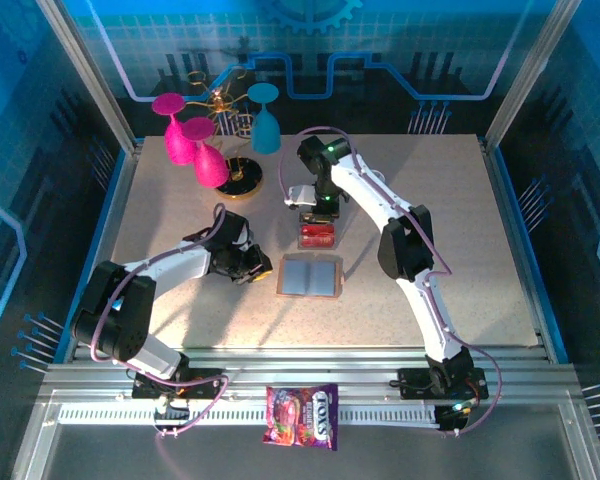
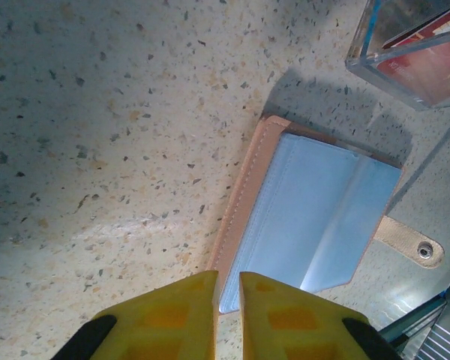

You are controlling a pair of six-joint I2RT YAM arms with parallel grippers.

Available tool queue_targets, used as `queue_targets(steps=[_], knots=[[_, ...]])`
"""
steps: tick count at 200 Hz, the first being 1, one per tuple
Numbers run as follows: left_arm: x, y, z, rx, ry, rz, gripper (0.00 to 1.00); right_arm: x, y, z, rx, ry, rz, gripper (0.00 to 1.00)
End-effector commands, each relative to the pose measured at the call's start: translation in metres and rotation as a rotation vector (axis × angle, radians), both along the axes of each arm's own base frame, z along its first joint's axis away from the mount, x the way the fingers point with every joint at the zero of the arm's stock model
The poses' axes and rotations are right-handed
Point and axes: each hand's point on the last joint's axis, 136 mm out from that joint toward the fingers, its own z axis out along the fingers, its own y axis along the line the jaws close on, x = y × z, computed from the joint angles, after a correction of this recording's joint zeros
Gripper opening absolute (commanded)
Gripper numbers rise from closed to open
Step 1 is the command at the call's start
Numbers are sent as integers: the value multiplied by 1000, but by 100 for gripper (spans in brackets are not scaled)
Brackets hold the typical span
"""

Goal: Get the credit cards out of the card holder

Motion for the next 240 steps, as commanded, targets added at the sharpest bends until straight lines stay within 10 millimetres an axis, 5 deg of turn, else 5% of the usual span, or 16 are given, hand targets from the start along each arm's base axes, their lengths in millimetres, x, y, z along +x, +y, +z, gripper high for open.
queue_targets(steps=[1, 51, 123, 186, 210, 222, 240], knots=[[-3, 8, 2, 7, 3, 35, 16, 9, -7, 9, -12, -36, -13, 20], [-1, 8, 3, 7, -7, 34, 18, 23, -12, 34, 0, -149, -63, 26], [9, 14, 13, 29, -80, 7, 28, 11, -25, 65, 81, -233, -183, 38], [15, 37, 30, 131, -181, 2, 62, -15, -37, 69, 207, -305, -358, 62], [17, 45, 37, 162, -231, 0, 98, -25, -49, 65, 224, -339, -435, 76], [18, 50, 39, 177, -251, 6, 99, -29, -54, 63, 237, -352, -474, 99], [21, 59, 43, 207, -278, 24, 99, -34, -64, 61, 249, -387, -535, 100]])
